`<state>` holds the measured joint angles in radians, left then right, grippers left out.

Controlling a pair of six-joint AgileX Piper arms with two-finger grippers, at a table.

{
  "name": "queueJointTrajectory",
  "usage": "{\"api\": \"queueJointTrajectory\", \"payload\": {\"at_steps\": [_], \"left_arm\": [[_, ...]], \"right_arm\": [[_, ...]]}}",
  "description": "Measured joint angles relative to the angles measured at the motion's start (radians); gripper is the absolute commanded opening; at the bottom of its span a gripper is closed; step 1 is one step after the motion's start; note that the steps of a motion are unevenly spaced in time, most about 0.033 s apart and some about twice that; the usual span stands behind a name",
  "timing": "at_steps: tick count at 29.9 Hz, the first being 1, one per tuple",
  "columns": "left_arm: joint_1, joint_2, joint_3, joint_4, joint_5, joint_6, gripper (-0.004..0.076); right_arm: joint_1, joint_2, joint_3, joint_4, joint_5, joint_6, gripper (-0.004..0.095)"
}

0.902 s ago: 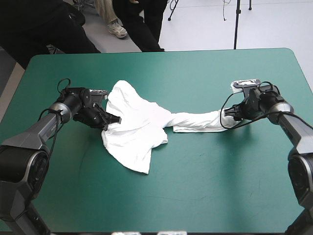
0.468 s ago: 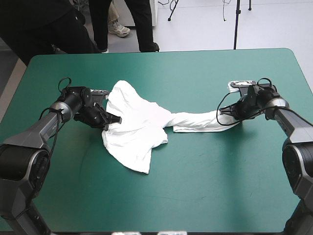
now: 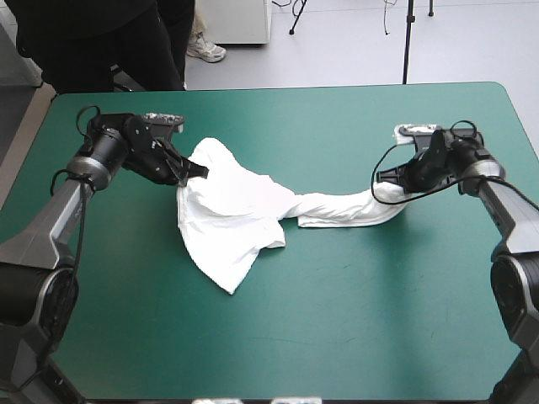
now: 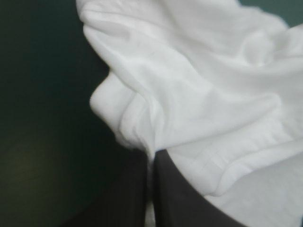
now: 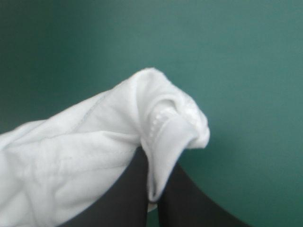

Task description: Fold the cloth

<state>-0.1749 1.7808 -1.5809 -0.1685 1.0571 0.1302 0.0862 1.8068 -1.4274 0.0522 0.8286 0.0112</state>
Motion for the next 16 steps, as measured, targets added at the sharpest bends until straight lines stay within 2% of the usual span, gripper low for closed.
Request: {"api": "queueJointTrajectory", "payload": {"at_steps": [11,16], "left_arm": [[0.000,-0.321,-0.250,-0.040,0.082,0.003,-0.0009],[0.000,-0.416,-0.379,-0.095,0.098,0.003,-0.0009]], "right_arm": [[0.000,-0.251,-0.385,0.006,0.134,-0.011,-0.0017],[0.000,-0.348,-0.513,0.013,0.158,-0.024,-0.0017]]}}
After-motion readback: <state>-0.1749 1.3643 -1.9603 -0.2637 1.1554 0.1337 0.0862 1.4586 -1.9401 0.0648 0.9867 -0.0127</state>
